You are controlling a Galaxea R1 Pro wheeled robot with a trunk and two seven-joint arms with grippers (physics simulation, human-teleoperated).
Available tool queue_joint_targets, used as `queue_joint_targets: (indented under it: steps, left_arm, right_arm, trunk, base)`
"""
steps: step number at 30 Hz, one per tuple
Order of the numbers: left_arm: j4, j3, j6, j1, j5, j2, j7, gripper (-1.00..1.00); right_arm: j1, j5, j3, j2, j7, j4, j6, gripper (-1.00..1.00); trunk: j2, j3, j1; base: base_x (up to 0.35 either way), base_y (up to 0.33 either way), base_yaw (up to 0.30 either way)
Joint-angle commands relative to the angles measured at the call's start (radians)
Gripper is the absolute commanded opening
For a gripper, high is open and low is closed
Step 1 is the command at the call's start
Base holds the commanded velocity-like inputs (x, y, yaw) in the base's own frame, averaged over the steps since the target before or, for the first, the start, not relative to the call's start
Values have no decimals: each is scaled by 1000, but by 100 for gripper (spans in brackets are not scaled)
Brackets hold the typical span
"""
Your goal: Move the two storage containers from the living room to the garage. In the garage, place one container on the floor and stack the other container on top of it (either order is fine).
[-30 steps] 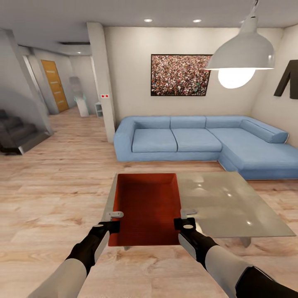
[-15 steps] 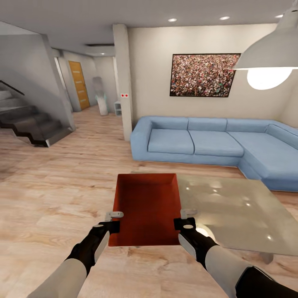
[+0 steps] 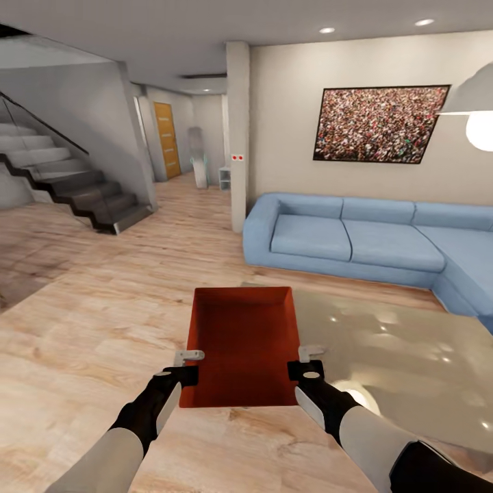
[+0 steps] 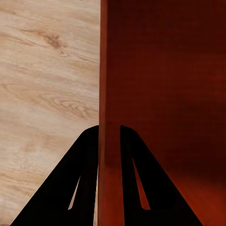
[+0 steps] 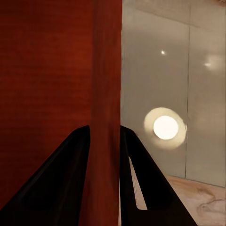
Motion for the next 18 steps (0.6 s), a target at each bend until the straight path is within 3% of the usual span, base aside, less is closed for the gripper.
queue_joint_targets:
  steps: [1, 18]
  left_arm:
    - [-10, 0, -42, -1, -7, -1, 11, -100]
    - [-12, 2, -44, -1, -7, -1, 11, -100]
  right_arm:
    - [0, -30, 20, 0, -10, 0, 7, -100]
    - [0, -30, 20, 0, -10, 0, 7, -100]
  trunk:
    - [-2, -2, 1]
    - [-2, -2, 1]
  base:
    - [0, 0, 282]
    - [0, 0, 282]
